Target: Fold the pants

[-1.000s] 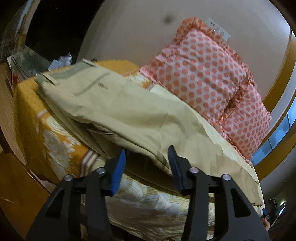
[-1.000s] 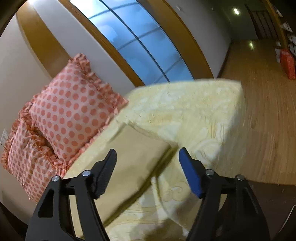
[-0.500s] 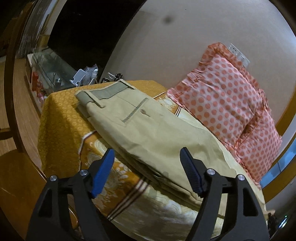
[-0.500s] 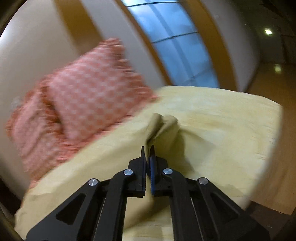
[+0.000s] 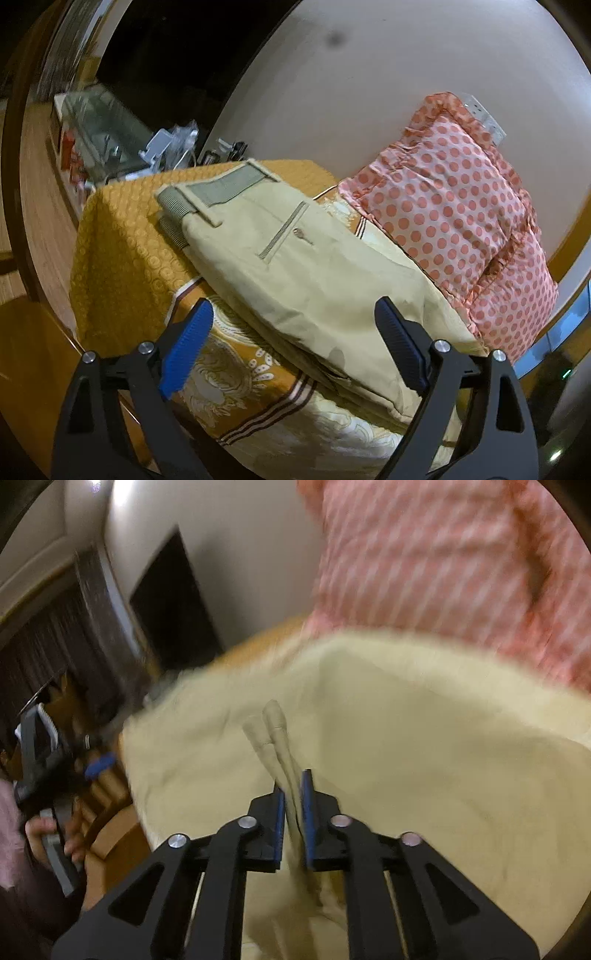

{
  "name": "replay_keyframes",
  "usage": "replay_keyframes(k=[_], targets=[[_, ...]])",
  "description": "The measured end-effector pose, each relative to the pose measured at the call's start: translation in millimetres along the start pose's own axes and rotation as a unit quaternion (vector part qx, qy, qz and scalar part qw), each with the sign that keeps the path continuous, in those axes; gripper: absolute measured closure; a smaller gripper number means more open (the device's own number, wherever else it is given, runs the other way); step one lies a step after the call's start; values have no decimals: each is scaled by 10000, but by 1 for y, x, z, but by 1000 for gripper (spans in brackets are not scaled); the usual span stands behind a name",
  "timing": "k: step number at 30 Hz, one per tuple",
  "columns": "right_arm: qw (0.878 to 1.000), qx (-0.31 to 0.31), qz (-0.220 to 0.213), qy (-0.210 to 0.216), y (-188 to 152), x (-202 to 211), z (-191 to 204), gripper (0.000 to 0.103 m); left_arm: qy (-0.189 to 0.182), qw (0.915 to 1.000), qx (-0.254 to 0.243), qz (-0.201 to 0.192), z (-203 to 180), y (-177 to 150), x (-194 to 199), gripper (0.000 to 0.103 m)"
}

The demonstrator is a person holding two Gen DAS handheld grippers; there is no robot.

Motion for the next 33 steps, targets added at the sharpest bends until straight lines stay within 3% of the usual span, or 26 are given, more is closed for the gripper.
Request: replay_keyframes(k=[1,2,3,4,8,18,20,21,24,27,28,29,30,33], targets=[[9999,-75,36,78,-4,1,1,65,25,10000,84,12,4,0,-1,14],[9996,-197,-73,199,-5,8,0,41,51,9999,151,21,8,1,-3,14],[9987,-321,-345,206,-1,21,-6,25,60,9998,194,26,10,2,-4,14],[9976,-395,-543,184,4,32,-10,23,74,9996,265,34,14,3,-5,14],[9916,-753,-1052,89,15,74,-40,22,154,9990,425,28,23,11,-13,16],[9873,-1089,-1129,248,5,82,-49,21,449,9966,658,231,34,32,-36,27],[9867,-1119,-1153,254,3,85,-53,21,600,9948,661,489,36,29,-46,74],[9860,-1149,-1185,243,4,89,-58,21,566,9942,674,620,36,27,-50,89],[9829,-1261,-1335,136,5,104,-77,21,739,9956,160,561,15,40,-52,94],[9771,-1427,-1578,-56,4,125,-99,19,474,9939,-942,327,-62,63,-52,95],[9750,-1486,-1647,-106,4,131,-106,19,266,9897,-1384,272,-100,65,-54,96],[9715,-1581,-1751,-209,4,139,-116,19,-60,9803,-1957,265,-150,60,-58,96],[9681,-1679,-1835,-307,3,147,-126,19,-247,9739,-2236,292,-176,53,-60,96],[9536,-2118,-2073,-536,-3,169,-160,19,-1361,9296,-3361,662,-287,-11,-65,96]])
Point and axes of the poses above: each gripper's, at about its wrist camera, not at the fingertips, and x roughly against the way its jaws point, z to its left, y to its top, the point moved 10 cm from there along -x, roughly the way its jaws point, and after that the axes turned 8 degrees about -y, right-handed, at the moved point
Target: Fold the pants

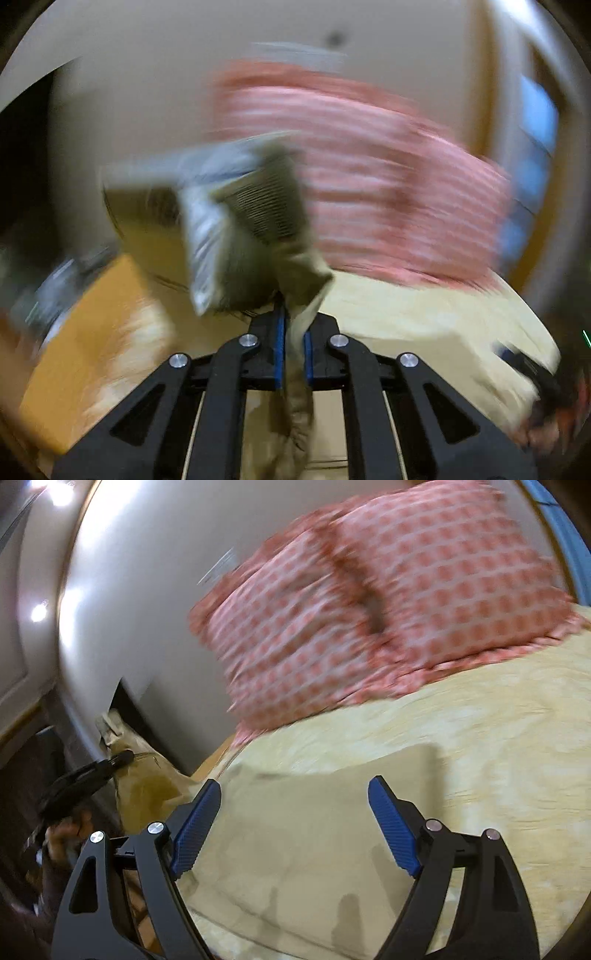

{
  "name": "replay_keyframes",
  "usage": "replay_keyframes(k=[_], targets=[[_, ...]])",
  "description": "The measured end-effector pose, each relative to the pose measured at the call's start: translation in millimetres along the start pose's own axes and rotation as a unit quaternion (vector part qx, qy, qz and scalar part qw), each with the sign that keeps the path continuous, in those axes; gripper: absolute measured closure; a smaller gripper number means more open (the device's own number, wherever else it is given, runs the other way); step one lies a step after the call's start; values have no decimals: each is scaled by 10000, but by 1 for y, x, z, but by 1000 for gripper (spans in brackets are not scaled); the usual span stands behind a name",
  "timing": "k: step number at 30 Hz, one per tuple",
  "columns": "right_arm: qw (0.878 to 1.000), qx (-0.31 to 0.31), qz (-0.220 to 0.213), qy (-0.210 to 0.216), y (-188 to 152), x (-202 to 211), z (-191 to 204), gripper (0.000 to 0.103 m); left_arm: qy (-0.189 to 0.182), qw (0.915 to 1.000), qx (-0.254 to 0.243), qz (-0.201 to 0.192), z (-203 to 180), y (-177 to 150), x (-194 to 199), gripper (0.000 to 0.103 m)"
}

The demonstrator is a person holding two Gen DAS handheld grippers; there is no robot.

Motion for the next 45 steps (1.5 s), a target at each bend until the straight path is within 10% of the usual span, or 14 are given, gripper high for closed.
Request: replay_keyframes(k=[5,9,11,15,18,21,28,29,32,36,41,45], targets=[[9949,-986,-117,-202,9,12,-58,17,-1762,9684,-1368,1112,-161,-75,-62,94],[9903,-1355,256,-153,4,1,-78,17,-2301,9378,-1741,1932,-192,-140,-71,88],[9896,-1319,541,-196,-4,-11,-79,17,-2255,9449,-1584,1769,-178,-132,-60,84],[9873,-1002,1115,-533,-23,-39,-78,17,-1518,9804,-608,1100,-86,-81,-47,36],[9812,-758,1616,-738,-40,-63,-78,29,-896,9871,211,1313,-11,-79,-59,36],[9807,-592,1685,-795,-44,-70,-78,38,-731,9764,651,1924,33,-99,-88,36],[9820,-493,1723,-593,-46,-70,-77,48,-1154,9542,847,2628,26,-131,-124,35],[9813,-356,1799,-580,-48,-72,-74,65,-1127,9558,748,2611,24,-129,-128,38],[9786,-486,1997,-102,-47,-76,-64,87,-1228,9558,736,2568,15,-122,-125,91],[9831,-485,1744,290,-12,-81,-51,89,-1406,9623,643,2240,8,-87,-132,95],[9920,-475,1154,-176,44,-110,-62,89,-992,9813,389,1600,12,-34,-182,92],[9736,-210,1312,-1855,49,-138,-107,71,342,9826,128,1819,45,-33,-222,84]])
Point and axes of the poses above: each gripper's, at about its wrist camera, not at the fingertips, and x roughly against the way its jaws point, z to its left, y to its top, the point moved 10 cm from there along -x, roughly the way its jaws point, and after that the axes turned 8 degrees about -y, right-handed, at the moved point
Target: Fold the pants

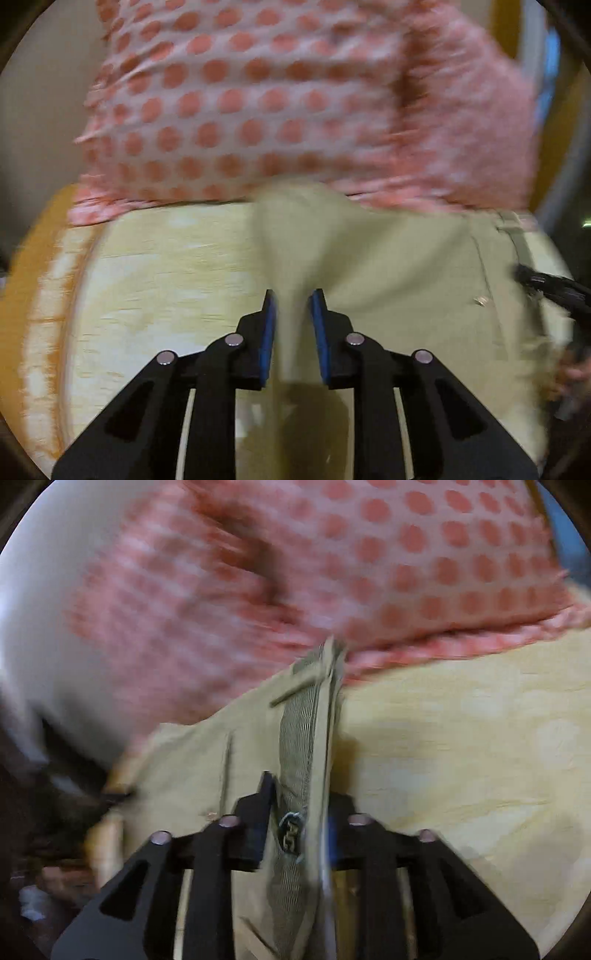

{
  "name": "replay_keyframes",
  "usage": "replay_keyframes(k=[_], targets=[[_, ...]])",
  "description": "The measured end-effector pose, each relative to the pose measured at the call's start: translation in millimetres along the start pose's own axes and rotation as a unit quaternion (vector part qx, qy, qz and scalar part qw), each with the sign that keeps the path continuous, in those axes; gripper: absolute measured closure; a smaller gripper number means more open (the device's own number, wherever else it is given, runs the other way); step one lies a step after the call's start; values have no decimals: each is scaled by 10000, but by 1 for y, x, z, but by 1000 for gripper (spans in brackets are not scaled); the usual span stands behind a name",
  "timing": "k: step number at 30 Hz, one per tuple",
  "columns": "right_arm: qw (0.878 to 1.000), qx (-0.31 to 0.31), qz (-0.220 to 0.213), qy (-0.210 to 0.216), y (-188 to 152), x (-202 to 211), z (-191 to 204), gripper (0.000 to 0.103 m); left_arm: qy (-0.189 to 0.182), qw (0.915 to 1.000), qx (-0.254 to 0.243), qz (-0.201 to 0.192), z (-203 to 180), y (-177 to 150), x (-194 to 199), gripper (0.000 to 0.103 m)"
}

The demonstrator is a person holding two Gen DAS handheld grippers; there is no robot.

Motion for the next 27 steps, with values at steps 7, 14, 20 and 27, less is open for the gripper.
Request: replay_keyframes(k=[7,14,20,27], targets=[[9940,292,-329,1001,-33,53,33,59,-1216,9912,176,-485,-33,-24,56,64],[9975,600,359,91,-67,30,39,36,-947,9949,-27,349,-64,-73,15,62],[9889,1324,-544,-407,-111,89,59,1,-175,9990,-304,-278,-71,-117,85,6],[9787,1659,-411,-1139,-169,74,61,1,297,9995,-48,81,-60,-180,84,2]])
Point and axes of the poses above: each gripper's, at about its wrist camera, not at the fingertips, and x roughly against the way its jaws point, z to its left, y to its top, the point moved 10 cm from there along -x, roughly the way its jaws point, and after that the axes turned 8 degrees about -y, right-handed, at the moved point
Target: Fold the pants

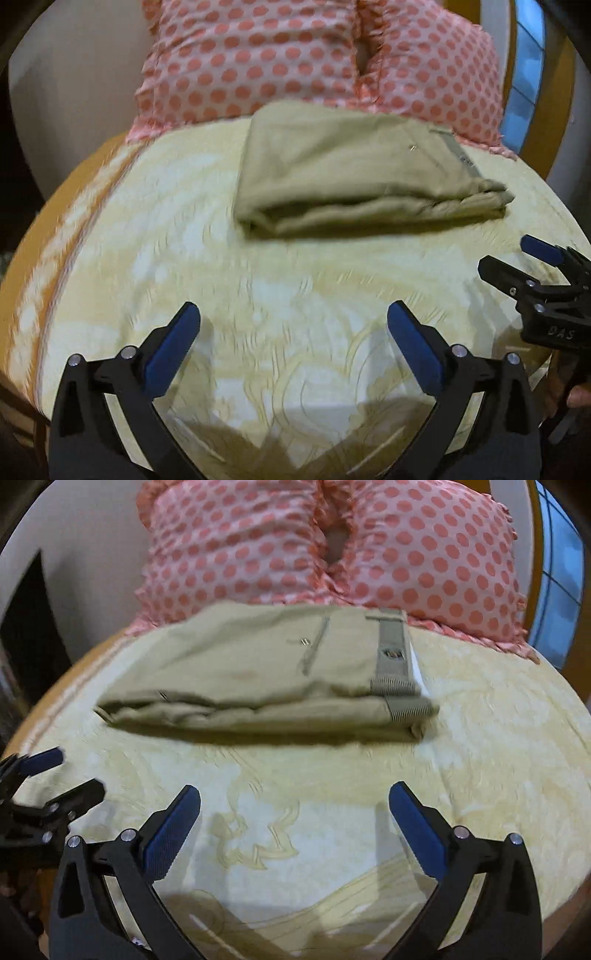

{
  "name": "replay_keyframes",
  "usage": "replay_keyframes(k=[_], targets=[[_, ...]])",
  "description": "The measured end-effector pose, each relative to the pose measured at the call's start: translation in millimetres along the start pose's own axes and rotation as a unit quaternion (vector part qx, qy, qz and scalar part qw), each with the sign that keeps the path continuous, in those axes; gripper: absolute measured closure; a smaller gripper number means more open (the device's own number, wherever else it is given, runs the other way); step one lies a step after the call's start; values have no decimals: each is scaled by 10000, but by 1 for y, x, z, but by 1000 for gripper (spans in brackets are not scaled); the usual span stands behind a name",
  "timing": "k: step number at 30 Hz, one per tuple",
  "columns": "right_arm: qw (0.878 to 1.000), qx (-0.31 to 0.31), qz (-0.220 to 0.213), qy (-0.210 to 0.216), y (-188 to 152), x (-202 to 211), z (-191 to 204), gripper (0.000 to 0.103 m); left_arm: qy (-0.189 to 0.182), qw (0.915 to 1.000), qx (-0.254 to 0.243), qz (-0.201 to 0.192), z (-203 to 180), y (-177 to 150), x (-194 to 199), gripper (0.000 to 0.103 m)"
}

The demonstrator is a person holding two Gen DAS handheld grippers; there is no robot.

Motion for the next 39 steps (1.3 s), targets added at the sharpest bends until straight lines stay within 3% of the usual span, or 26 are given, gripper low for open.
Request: replay_keyframes(k=[5,10,39], targets=[[9991,-160,-123,-361,-11,-1,-2,1,253,9993,19,-287,5,-6,5,2],[9985,-231,-305,-394,-9,-1,-3,1,272,9988,30,-404,6,-8,7,2],[9982,-252,-341,-414,-7,-3,-5,1,299,9983,49,-496,8,-7,6,2]])
Point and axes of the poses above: each gripper's, at about its wrist camera, not at the fingertips, and x roughly against the way its jaws point, z to its left, y to its top, the point moved 10 cm from there along -x, roughly the way its jaws point, and after that the axes turned 8 degrees about -y, right-handed, at the moved point
